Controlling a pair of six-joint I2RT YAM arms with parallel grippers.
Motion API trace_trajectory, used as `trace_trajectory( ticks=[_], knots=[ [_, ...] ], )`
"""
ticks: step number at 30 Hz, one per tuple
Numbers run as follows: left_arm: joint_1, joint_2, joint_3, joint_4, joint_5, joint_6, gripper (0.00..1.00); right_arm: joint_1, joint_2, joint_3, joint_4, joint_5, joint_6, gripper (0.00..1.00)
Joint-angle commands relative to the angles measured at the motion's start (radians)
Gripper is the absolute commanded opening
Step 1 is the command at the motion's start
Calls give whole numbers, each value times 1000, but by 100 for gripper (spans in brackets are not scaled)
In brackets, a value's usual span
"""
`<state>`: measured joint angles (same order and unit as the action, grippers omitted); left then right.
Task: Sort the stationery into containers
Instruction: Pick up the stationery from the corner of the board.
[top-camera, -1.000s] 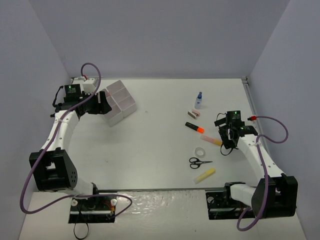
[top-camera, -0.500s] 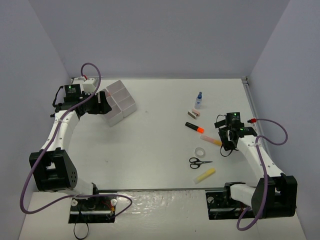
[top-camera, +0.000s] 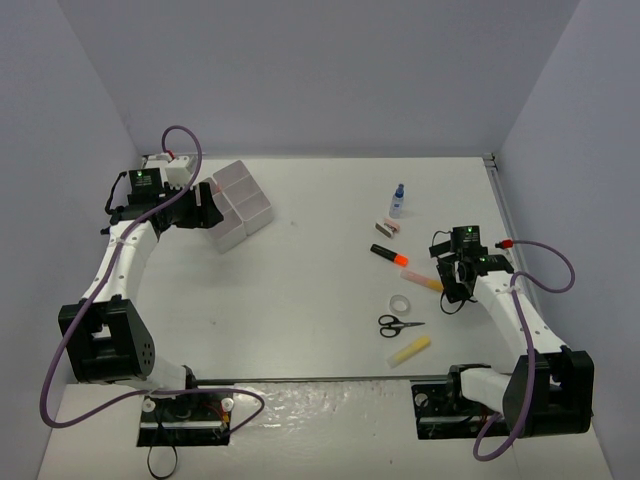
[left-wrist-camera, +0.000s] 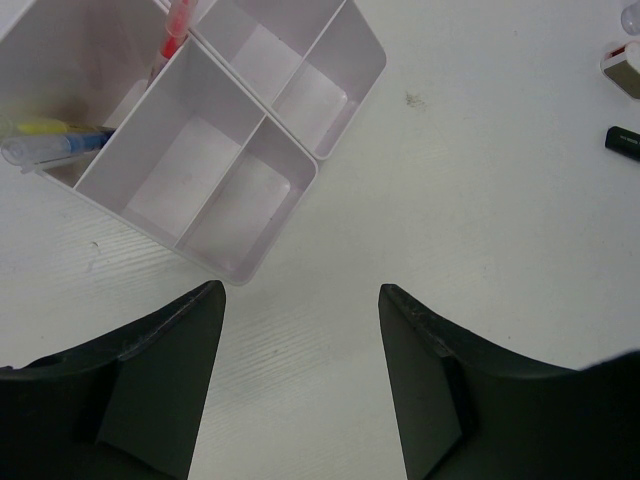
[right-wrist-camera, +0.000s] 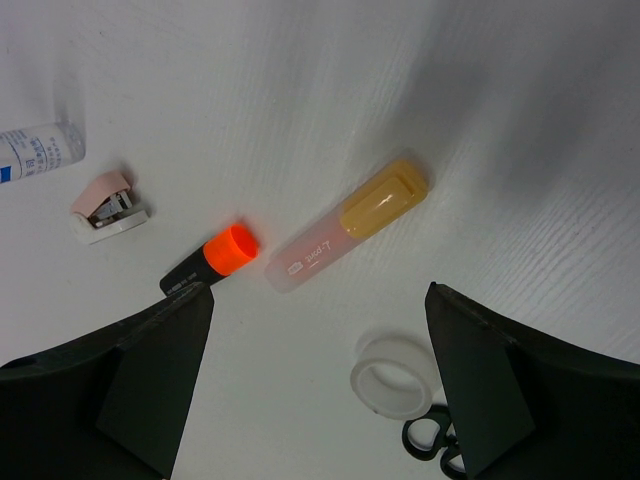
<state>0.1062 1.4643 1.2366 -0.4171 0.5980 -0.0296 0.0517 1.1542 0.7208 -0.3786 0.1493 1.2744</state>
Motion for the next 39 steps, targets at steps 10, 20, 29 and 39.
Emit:
trace_trajectory(
  ticks=[10, 20, 29, 39],
  knots=[
    [3, -33, 49, 40, 12, -11, 60, -8, 20, -1, 2, 33, 40, 85],
    [3, -32, 59, 38, 5, -6, 60, -9, 42, 5, 10, 29, 53, 85],
    [3, -52, 49, 32, -3, 7, 60, -9, 64, -3, 12, 36, 99, 85],
    [3, -15, 75, 25, -5, 6, 60, -5, 173, -31, 42, -14, 191, 85]
  ],
)
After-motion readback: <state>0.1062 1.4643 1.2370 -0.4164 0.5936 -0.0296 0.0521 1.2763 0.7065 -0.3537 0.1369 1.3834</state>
